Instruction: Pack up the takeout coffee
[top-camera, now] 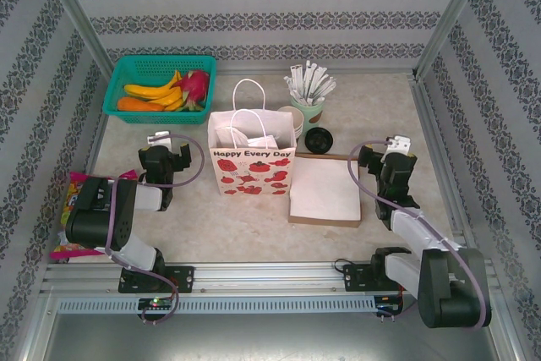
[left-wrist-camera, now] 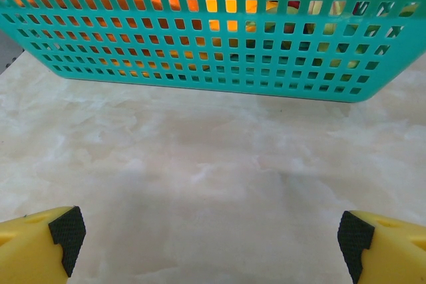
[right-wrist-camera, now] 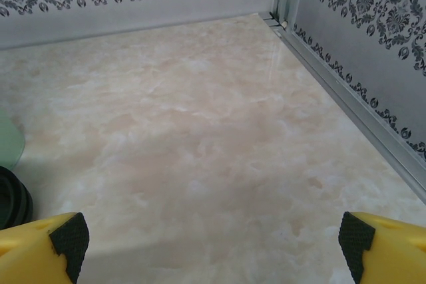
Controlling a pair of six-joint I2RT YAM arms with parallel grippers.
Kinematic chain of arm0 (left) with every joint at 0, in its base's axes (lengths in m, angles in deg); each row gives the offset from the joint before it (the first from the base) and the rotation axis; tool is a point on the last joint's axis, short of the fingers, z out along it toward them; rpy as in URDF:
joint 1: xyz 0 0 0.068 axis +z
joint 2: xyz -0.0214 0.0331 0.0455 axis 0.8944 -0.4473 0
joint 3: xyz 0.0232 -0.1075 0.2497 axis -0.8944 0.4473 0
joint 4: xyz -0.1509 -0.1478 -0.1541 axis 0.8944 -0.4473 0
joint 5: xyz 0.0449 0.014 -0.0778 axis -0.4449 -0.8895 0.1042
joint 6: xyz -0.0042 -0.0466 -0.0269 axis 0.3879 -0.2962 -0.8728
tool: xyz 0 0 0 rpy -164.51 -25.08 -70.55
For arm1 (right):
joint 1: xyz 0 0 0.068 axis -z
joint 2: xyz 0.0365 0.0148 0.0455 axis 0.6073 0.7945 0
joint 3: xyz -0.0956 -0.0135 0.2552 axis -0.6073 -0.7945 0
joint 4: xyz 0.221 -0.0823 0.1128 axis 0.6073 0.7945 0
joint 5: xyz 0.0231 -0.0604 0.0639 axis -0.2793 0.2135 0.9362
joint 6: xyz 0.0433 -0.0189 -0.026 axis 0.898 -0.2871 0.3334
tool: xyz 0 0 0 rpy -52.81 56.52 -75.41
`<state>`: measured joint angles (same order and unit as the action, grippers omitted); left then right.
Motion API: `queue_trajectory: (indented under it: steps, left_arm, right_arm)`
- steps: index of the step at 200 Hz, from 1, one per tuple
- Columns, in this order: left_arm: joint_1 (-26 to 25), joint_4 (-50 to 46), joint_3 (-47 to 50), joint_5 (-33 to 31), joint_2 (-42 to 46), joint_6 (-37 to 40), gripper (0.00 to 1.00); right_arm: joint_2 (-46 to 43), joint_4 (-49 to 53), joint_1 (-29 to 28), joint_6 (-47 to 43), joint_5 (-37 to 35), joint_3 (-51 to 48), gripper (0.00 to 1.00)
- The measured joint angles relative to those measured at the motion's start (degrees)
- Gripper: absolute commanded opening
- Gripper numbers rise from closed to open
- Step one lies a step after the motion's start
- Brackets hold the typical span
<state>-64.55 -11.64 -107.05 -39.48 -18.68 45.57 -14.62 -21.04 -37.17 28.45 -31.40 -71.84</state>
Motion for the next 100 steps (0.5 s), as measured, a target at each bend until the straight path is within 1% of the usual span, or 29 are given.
queue_trajectory:
  steps: [25,65,79,100]
  left_arm:
    - [0.00,0.02,0.00,0.00,0.00,0.00,1.00]
    - [0.00,0.00,0.00,-0.02,0.00,0.00,1.00]
    - [0.00,0.02,0.00,-0.02,0.00,0.00,1.00]
    - [0.00,0.02,0.00,0.00,0.00,0.00,1.00]
  right_arm:
    - [3.26,-3.26,0.00,-0.28,1.36,-0.68,0.98]
    - [15.45,-12.83,-1.33,-2.78,3.34,0.20,0.98]
    - [18.97,-17.33,-2.45,-3.87,3.23,0.20,0.98]
    - [24.79,-28.81,-4.87,-6.08,2.82,-2.29,0.98]
